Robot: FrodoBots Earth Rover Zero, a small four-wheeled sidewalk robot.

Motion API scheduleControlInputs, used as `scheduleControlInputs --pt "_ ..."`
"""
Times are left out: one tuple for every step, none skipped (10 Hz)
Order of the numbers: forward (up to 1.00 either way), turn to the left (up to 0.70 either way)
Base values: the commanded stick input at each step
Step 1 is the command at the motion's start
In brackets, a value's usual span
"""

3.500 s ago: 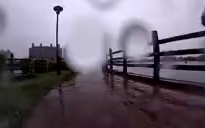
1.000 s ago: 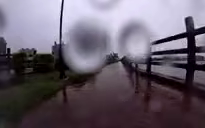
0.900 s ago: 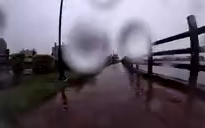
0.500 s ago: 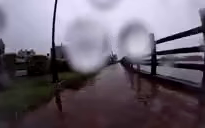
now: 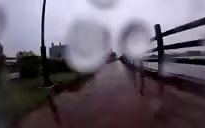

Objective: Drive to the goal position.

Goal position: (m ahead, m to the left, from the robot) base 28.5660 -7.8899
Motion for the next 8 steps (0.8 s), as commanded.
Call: scheduleControlInputs --pt "1.00 0.00" --pt "1.00 0.00" --pt "1.00 0.00" --pt "1.00 0.00" --pt "1.00 -0.03" --pt "1.00 -0.21" --pt "1.00 -0.27" --pt "1.00 -0.16"
